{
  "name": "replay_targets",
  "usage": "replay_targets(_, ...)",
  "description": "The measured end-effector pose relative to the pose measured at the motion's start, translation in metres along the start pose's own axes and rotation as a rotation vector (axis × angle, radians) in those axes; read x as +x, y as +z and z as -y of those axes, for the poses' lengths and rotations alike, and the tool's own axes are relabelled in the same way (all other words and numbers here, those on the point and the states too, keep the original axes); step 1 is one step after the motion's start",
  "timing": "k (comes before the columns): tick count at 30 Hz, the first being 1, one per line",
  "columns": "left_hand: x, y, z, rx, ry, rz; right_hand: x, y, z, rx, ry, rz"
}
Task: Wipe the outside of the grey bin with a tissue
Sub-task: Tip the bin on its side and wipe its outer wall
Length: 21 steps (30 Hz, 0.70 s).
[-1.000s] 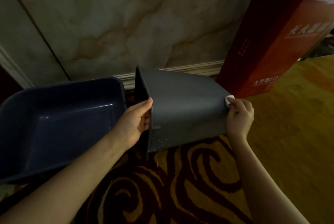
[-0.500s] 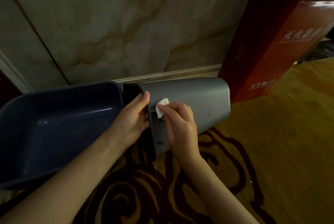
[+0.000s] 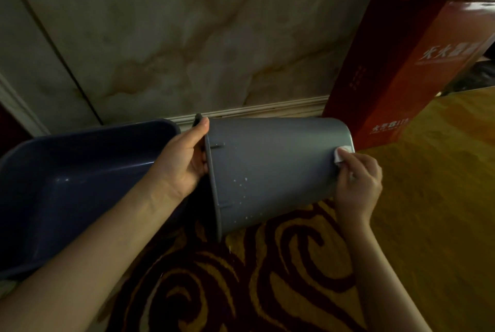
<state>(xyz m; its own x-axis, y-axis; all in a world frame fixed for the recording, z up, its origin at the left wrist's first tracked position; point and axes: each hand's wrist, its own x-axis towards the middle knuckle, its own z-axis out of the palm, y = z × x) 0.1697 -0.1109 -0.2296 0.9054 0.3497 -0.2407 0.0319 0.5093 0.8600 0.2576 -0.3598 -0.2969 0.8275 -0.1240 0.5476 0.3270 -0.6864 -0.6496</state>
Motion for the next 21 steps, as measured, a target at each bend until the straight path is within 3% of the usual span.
replay_targets(7,0.002,0.002,-0.012,-0.016,-0.079,-0.008,0.006,-0.011,0.021,0.003,0.043,-0.033)
replay_targets(9,0.003,0.002,-0.013,-0.021,-0.09,-0.012,-0.005,-0.007,0.058,0.073,-0.123,0.011)
replay_targets(12,0.004,0.002,-0.013,0.0,-0.108,0.009,-0.029,0.012,0.116,0.184,-0.465,0.204)
replay_targets(14,0.004,0.001,-0.013,-0.026,-0.119,0.025,-0.037,0.025,0.141,0.217,-0.546,0.313)
replay_targets(17,0.006,0.001,-0.015,-0.014,-0.122,0.001,-0.029,0.031,0.143,0.202,-0.528,0.345)
replay_targets(21,0.006,0.002,-0.01,-0.018,-0.099,-0.04,0.004,0.03,0.112,0.144,-0.368,0.243)
